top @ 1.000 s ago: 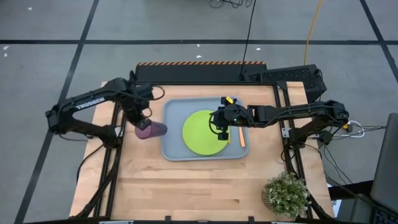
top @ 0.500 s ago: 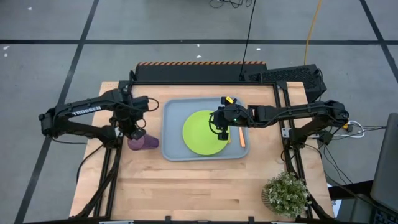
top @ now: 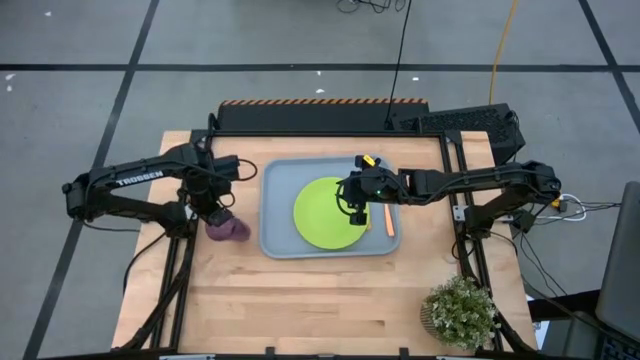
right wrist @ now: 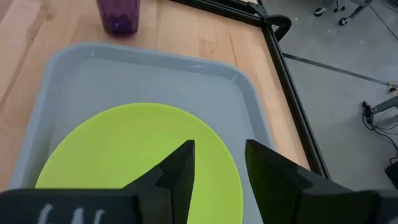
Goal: Pick and place plate/cup/fork/spoon on tray
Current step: Put the violet cup on the gray serving tray to the top left of the green plate
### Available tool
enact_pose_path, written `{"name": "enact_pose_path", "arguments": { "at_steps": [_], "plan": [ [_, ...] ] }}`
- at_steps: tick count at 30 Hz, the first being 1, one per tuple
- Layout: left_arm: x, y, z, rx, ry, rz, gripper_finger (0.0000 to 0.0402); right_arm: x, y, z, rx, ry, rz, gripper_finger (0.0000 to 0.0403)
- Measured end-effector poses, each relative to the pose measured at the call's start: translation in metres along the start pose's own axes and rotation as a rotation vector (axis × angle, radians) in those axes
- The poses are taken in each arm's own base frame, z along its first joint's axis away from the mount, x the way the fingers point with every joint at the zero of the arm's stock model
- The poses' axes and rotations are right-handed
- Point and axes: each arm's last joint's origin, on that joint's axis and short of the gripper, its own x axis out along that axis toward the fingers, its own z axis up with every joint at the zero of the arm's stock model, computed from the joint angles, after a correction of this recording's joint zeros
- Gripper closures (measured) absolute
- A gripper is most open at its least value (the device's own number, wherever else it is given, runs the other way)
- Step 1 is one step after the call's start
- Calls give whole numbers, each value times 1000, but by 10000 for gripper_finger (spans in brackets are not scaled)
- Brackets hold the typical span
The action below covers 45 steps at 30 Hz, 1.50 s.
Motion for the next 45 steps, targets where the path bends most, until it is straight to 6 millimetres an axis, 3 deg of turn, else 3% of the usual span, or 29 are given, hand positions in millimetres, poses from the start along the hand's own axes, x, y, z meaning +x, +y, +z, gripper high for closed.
{"name": "enact_pose_path", "arguments": {
  "at_steps": [6,11,18,27,41,45],
  "plan": [
    [0,0,0,-2,-2,2,275,0,0,0,0,0,0,268],
    [0,1,0,-3,-3,2,256,0,0,0,0,0,0,268],
    [0,1,0,85,-9,19,255,0,0,0,-1,0,0,268],
    [-1,6,3,201,-74,201,254,0,0,0,0,-2,-1,268],
    [-1,6,3,177,-87,226,254,0,0,0,0,-2,-1,268],
    [-1,7,4,160,-100,244,290,0,0,0,-4,-2,-1,268]
  ]
}}
